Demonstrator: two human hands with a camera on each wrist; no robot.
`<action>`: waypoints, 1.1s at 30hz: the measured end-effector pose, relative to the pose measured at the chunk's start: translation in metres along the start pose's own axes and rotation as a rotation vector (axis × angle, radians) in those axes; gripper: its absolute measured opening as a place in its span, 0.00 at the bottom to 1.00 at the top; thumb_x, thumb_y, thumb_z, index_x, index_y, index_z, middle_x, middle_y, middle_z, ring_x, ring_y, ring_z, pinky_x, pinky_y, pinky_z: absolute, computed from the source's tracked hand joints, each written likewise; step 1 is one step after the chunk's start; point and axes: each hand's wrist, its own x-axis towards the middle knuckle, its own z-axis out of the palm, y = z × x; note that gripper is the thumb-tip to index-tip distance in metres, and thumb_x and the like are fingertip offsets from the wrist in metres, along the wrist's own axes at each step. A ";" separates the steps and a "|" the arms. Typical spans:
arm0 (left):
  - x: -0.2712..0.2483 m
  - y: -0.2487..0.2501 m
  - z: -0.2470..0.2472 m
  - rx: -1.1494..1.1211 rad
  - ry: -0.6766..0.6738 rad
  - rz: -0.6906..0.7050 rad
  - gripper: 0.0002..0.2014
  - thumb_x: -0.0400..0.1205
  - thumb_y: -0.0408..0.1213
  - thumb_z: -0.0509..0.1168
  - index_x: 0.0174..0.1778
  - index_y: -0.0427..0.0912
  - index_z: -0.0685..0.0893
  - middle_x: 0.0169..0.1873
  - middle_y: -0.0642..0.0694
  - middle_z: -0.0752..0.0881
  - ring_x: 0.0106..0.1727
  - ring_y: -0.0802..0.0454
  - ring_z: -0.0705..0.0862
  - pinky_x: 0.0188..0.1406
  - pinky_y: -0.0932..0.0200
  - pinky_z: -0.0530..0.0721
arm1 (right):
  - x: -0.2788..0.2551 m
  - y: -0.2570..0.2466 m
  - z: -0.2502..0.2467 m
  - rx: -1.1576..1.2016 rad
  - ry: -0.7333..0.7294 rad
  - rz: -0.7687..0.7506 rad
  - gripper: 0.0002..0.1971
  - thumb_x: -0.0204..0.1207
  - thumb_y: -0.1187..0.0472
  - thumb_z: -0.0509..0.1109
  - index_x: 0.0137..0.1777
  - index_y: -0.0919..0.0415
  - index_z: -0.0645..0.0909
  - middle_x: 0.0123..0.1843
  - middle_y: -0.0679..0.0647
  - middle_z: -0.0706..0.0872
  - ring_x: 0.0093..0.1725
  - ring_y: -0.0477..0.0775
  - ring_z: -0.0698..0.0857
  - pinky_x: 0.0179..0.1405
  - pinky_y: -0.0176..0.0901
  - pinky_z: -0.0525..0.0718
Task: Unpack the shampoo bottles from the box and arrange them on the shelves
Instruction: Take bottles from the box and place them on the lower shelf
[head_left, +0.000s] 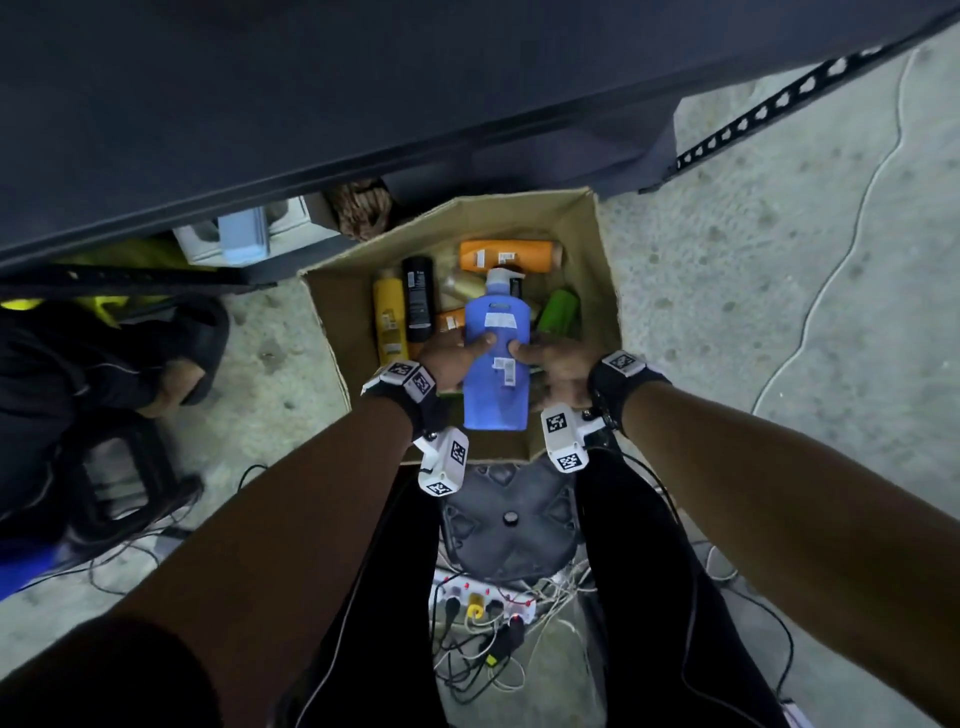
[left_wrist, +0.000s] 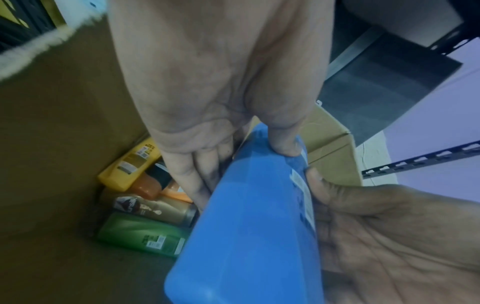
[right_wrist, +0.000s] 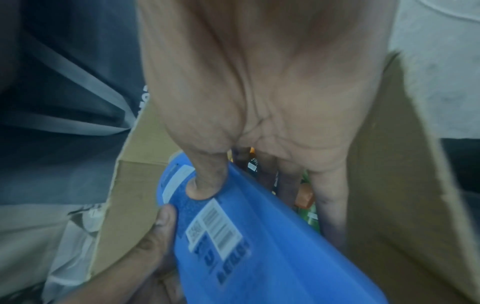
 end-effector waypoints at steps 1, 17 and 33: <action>-0.010 0.000 0.003 -0.007 -0.014 -0.015 0.18 0.89 0.49 0.66 0.72 0.45 0.82 0.69 0.37 0.87 0.69 0.36 0.87 0.70 0.34 0.84 | -0.008 0.002 0.002 0.001 -0.013 -0.003 0.09 0.89 0.53 0.66 0.65 0.50 0.82 0.54 0.52 0.94 0.51 0.56 0.93 0.46 0.63 0.92; -0.168 0.022 0.047 0.179 -0.007 0.119 0.10 0.88 0.43 0.69 0.64 0.47 0.82 0.67 0.36 0.88 0.53 0.45 0.89 0.52 0.55 0.90 | -0.141 0.054 0.048 0.059 0.142 -0.028 0.14 0.86 0.43 0.68 0.62 0.49 0.84 0.54 0.52 0.91 0.51 0.56 0.90 0.41 0.48 0.87; -0.305 0.058 0.069 0.144 0.083 0.296 0.13 0.89 0.43 0.67 0.69 0.44 0.82 0.67 0.39 0.87 0.50 0.52 0.88 0.42 0.67 0.85 | -0.278 0.037 0.093 -0.066 0.142 -0.230 0.11 0.87 0.47 0.68 0.58 0.51 0.87 0.49 0.51 0.93 0.43 0.51 0.93 0.37 0.44 0.88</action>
